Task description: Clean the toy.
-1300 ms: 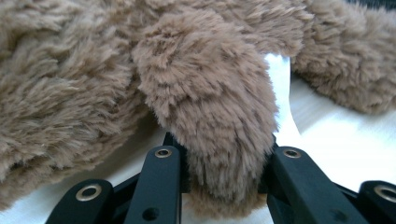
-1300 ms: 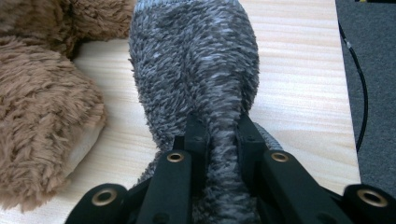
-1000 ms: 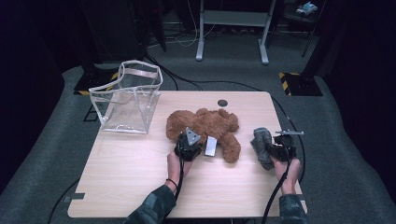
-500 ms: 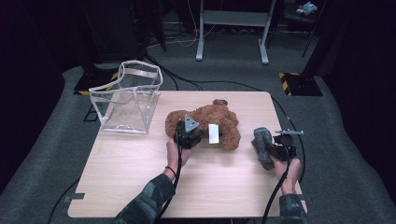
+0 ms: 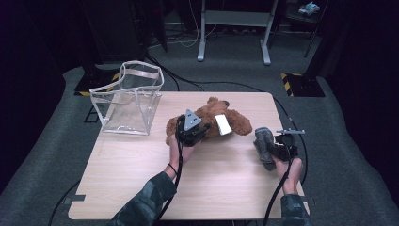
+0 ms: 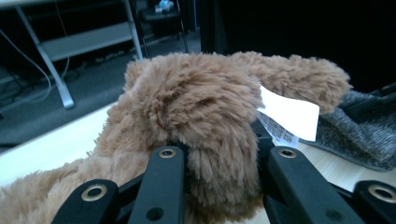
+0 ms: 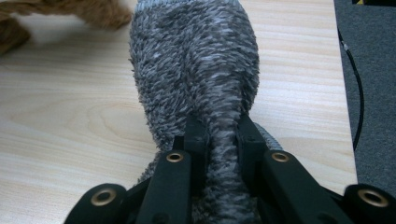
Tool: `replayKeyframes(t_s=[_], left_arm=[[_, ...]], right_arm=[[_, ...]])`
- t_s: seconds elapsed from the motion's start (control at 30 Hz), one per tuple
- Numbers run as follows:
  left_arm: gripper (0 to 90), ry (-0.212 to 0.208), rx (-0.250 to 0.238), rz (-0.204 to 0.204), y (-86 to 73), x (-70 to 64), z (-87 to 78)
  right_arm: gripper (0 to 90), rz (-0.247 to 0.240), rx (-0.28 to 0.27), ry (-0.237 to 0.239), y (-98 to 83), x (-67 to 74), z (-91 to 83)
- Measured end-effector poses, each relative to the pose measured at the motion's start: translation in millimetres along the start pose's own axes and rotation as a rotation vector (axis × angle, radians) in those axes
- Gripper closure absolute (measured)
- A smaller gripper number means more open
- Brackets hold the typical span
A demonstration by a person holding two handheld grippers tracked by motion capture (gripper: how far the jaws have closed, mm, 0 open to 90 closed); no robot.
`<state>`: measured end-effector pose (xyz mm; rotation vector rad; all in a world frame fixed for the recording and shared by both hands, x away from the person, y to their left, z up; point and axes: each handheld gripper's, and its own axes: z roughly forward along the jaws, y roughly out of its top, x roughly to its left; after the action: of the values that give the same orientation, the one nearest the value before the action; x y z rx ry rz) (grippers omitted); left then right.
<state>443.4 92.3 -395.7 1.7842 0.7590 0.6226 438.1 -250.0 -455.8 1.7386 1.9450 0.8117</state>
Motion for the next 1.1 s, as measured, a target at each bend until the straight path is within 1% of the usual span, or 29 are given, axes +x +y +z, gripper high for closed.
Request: replayKeyframes(t_s=[0.03,0.07,0.1,0.13,0.17,0.2,0.23,0.27,0.3,0.33,0.4,0.43,0.47,0.5,0.53,0.57,0.63,0.7,0.73,0.77,0.8,0.83,0.9,0.93,0.97,1.03,1.1], left_arm=[[74.8,-0.010,-0.009,-0.002,3.8,-1.6,-3.3],[74.8,-0.015,-0.019,-0.001,5.8,-2.3,-4.9],[74.8,-0.032,-0.023,-0.009,8.8,-2.4,-7.6],[74.8,-0.040,-0.028,-0.015,11.7,-3.3,-10.6],[74.8,-0.045,-0.033,-0.010,14.5,-4.0,-13.2],[74.7,-0.060,-0.037,-0.021,16.4,-4.4,-15.7],[74.8,-0.071,-0.034,-0.024,18.1,-4.3,-17.8],[74.7,-0.071,-0.032,-0.026,18.8,-4.6,-19.2],[74.7,-0.075,-0.023,-0.022,18.7,-3.9,-19.7],[74.6,-0.074,-0.011,-0.026,17.7,-2.8,-18.9],[74.5,-0.069,0.021,-0.044,13.0,2.6,-13.5],[74.4,-0.059,0.045,-0.049,8.6,6.6,-9.3],[74.2,-0.055,0.055,-0.056,5.5,8.5,-5.8],[73.9,-0.053,0.080,-0.063,1.4,11.8,-1.0],[73.6,-0.045,0.091,-0.078,-3.3,15.0,3.4],[73.3,-0.043,0.117,-0.086,-7.3,18.5,7.4],[72.4,-0.037,0.148,-0.115,-15.5,24.2,14.4],[71.8,-0.025,0.183,-0.114,-23.9,26.9,20.7],[71.0,-0.024,0.193,-0.126,-27.8,28.3,24.0],[70.3,-0.015,0.206,-0.122,-30.6,29.4,26.5],[69.4,-0.013,0.211,-0.133,-32.2,30.8,28.0],[68.2,0.003,0.210,-0.126,-32.7,31.4,29.8],[66.1,0.015,0.220,-0.108,-32.0,31.6,31.7],[63.5,0.030,0.222,-0.100,-31.9,31.4,32.9],[62.1,0.036,0.227,-0.093,-32.1,32.0,33.7],[58.2,0.056,0.240,-0.095,-33.2,33.6,35.0],[53.9,0.063,0.246,-0.115,-34.4,35.1,34.5]], right_arm=[[79.1,0.004,-0.004,0.000,0.4,-0.4,-0.5],[79.0,-0.005,-0.009,0.000,0.9,-0.9,-1.0],[79.1,-0.001,-0.004,-0.002,1.2,0.0,-1.7],[79.1,0.000,-0.001,-0.005,1.5,0.7,-2.3],[79.0,-0.006,-0.004,-0.007,1.8,0.0,-2.9],[79.1,-0.002,-0.006,-0.007,2.0,-0.7,-3.4],[79.1,0.001,-0.003,-0.008,2.0,-1.2,-4.1],[79.1,0.008,-0.003,-0.011,1.8,-1.1,-4.9],[79.1,0.005,-0.005,-0.015,1.6,-1.7,-5.1],[79.0,0.001,-0.006,-0.016,1.3,-2.1,-5.1],[79.1,0.006,-0.005,-0.012,0.2,-2.1,-4.2],[79.1,-0.004,-0.006,-0.010,-0.4,-2.4,-3.0],[79.0,0.005,0.001,-0.009,-1.2,-1.0,-1.9],[79.0,0.011,0.007,-0.010,-1.6,0.2,-1.4],[79.1,0.002,0.007,-0.007,-2.0,0.4,0.2],[79.0,-0.004,0.007,-0.006,-2.3,0.4,1.3],[79.0,-0.004,0.011,-0.005,-2.9,1.6,3.2],[79.1,-0.012,0.010,-0.004,-3.5,2.3,4.5],[79.1,-0.010,0.010,-0.001,-3.9,2.9,5.0],[79.1,-0.016,0.009,0.000,-3.9,3.1,5.5],[79.1,-0.010,0.014,-0.003,-4.0,4.1,5.2],[79.1,-0.012,0.013,-0.002,-3.9,4.4,5.2],[79.1,-0.013,0.013,0.000,-3.6,5.0,5.3],[79.1,-0.022,0.007,0.001,-3.3,4.7,5.8],[79.1,-0.016,0.007,0.002,-3.2,5.4,5.7],[79.1,-0.021,0.007,0.003,-2.6,5.5,6.6],[79.1,-0.021,0.012,0.007,-1.9,6.4,7.2]])
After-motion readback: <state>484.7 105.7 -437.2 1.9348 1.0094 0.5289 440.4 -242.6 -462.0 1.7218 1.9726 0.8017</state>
